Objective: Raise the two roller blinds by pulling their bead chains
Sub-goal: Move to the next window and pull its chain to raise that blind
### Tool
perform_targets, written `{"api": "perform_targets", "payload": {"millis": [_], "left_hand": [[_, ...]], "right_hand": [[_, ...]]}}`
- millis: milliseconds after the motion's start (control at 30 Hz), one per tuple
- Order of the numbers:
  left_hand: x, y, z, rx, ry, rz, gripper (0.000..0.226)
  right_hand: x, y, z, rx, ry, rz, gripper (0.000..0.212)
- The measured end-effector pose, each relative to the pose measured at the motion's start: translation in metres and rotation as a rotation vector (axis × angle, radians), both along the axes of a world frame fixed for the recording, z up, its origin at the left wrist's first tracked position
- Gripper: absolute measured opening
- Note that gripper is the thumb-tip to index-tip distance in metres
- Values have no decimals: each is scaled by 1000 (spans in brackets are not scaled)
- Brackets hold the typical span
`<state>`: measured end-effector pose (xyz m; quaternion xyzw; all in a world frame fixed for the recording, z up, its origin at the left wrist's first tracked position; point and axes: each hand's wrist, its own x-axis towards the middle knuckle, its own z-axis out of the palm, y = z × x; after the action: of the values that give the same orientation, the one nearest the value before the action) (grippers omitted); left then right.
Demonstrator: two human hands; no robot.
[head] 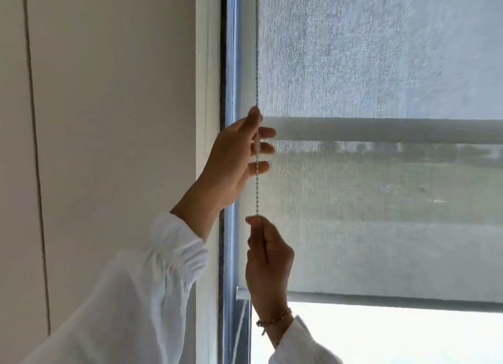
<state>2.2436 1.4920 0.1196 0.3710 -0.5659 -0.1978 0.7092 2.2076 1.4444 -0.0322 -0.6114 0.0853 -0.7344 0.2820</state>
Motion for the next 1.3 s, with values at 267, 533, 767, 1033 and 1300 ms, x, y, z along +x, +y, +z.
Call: {"api": "perform_targets", "payload": {"millis": [267, 533, 767, 1033, 1300], "left_hand": [[-15, -13, -26, -221, 301, 102, 46], [-10, -11, -105, -191, 209, 139, 35], [-10, -7, -178, 2, 169, 255, 47], [-9, -13, -165, 97, 194, 127, 45], [10, -11, -55, 14, 158, 5, 52]], "right_hand": [[-2, -10, -18, 90, 81, 156, 21], [-14, -33, 45, 302, -45, 570, 45], [-25, -5, 123, 211, 6, 730, 18], [-6, 13, 124, 60, -173, 250, 25], [-7, 3, 71, -108, -142, -18, 19]]}}
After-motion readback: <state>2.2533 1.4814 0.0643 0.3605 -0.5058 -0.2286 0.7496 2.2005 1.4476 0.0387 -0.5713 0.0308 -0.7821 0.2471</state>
